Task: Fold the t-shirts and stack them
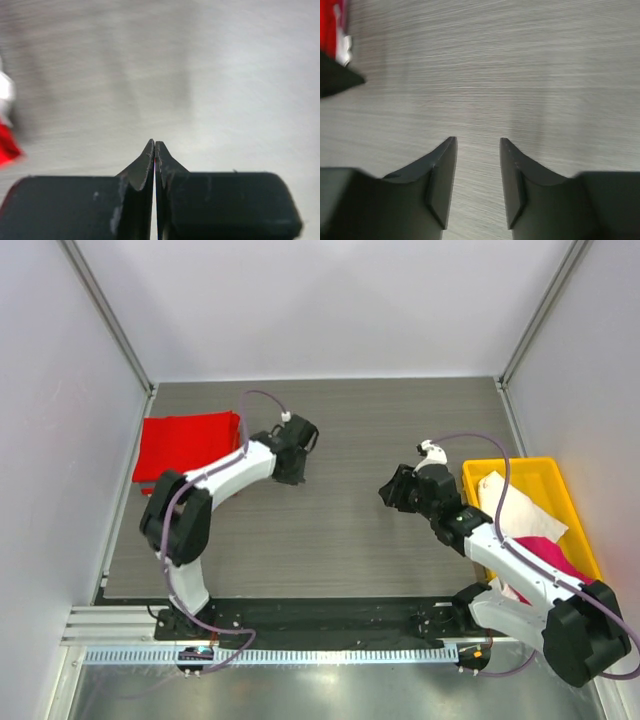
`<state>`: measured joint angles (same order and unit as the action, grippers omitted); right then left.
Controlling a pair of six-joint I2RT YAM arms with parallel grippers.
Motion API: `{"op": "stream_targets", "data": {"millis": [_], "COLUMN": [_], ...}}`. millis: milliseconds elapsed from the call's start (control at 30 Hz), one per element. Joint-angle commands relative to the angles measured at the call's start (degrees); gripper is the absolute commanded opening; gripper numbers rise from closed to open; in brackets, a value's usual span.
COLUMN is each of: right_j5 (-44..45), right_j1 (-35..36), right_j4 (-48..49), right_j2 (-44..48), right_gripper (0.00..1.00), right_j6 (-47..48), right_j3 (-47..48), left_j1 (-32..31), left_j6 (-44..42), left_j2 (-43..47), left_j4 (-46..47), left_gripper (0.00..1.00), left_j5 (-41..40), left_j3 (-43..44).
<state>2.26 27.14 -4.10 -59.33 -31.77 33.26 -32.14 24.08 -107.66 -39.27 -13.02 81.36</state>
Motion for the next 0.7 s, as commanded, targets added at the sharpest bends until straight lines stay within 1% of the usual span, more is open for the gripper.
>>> {"op": "stream_targets", "data": {"millis": [0, 33, 67, 100, 133, 167, 200, 233, 267, 300, 333, 400, 433, 500, 533, 567, 633, 667], "right_j5": [10.03, 12.48, 14.24, 15.74, 18.54, 19.18, 19.44, 19.79, 19.54, 19.19, 19.01, 19.36, 19.36, 19.1, 19.01, 19.18, 19.27, 19.27], "right_j1": [-0.15, -0.15, -0.24, -0.15, -0.15, -0.24, -0.15, -0.15, -0.15, -0.07, -0.15, -0.15, -0.15, -0.15, -0.15, -0.07, -0.15, -0.15], "right_j4": [2.78, 3.82, 4.53, 5.76, 5.59, 5.68, 6.2, 7.69, 8.83, 9.89, 12.16, 14.02, 14.64, 15.52, 16.83, 17.28, 17.02, 17.11], "right_j2": [5.09, 6.41, 7.46, 9.65, 10.54, 11.6, 13.09, 14.06, 14.76, 15.38, 16.6, 18.01, 19.68, 21.62, 22.32, 23.72, 24.87, 25.4], "right_gripper": [0.54, 0.64, 0.83, 0.91, 0.97, 1.0, 1.0, 1.0, 1.0, 1.0, 1.0, 1.0, 1.0, 1.0, 1.0, 1.0, 1.0, 1.0], "right_j6": [4.08, 4.43, 4.35, 3.65, 3.3, 3.29, 3.29, 3.38, 3.47, 3.56, 3.56, 3.56, 3.64, 4.08, 4.08, 4.17, 3.91, 3.91], "right_j3": [-3.97, -5.21, -6.35, -8.1, -8.73, -9.43, -11.09, -12.15, -13.21, -15.48, -16.72, -19.53, -19.89, -21.2, -21.82, -22.35, -23.06, -23.23], "left_j1": [-4.32, -5.12, -6.6, -7.05, -7.41, -7.5, -7.59, -7.59, -7.67, -7.67, -7.76, -7.76, -7.85, -7.76, -7.76, -7.76, -7.76, -7.76], "left_j6": [3.16, 4.21, 5.53, 6.07, 6.07, 6.59, 6.77, 6.25, 5.72, 5.63, 5.54, 5.37, 5.8, 6.94, 7.56, 8.78, 10.28, 10.99], "left_j2": [9.71, 12.18, 14.47, 20.06, 22.81, 25.36, 28.26, 32.29, 34.16, 35.57, 37.59, 39.01, 39.97, 43.13, 44.54, 47.42, 49.11, 49.82], "left_j4": [10.66, 12.62, 14.9, 21.18, 24.9, 31.29, 34.23, 36.95, 40.46, 41.37, 41.98, 43.74, 44.97, 51.54, 53.48, 54.64, 56.48, 59.02], "left_gripper": [0.01, 0.11, 0.17, 0.24, 0.43, 0.58, 0.7, 0.84, 0.92, 0.99, 1.0, 1.0, 1.0, 1.0, 1.0, 1.0, 1.0, 1.0], "left_j5": [-3.4, -5.25, -7.53, -8.68, -7.13, -6.76, -6.32, -5.45, -5.62, -6.31, -7.19, -8.69, -9.56, -13.16, -13.96, -15.18, -18.0, -19.05], "left_j3": [-7.07, -12.05, -15.06, -18.4, -25.05, -27.98, -30.88, -35.61, -37.4, -38.72, -41.0, -42.94, -45.56, -49.79, -52.94, -53.93, -57.17, -58.06]}}
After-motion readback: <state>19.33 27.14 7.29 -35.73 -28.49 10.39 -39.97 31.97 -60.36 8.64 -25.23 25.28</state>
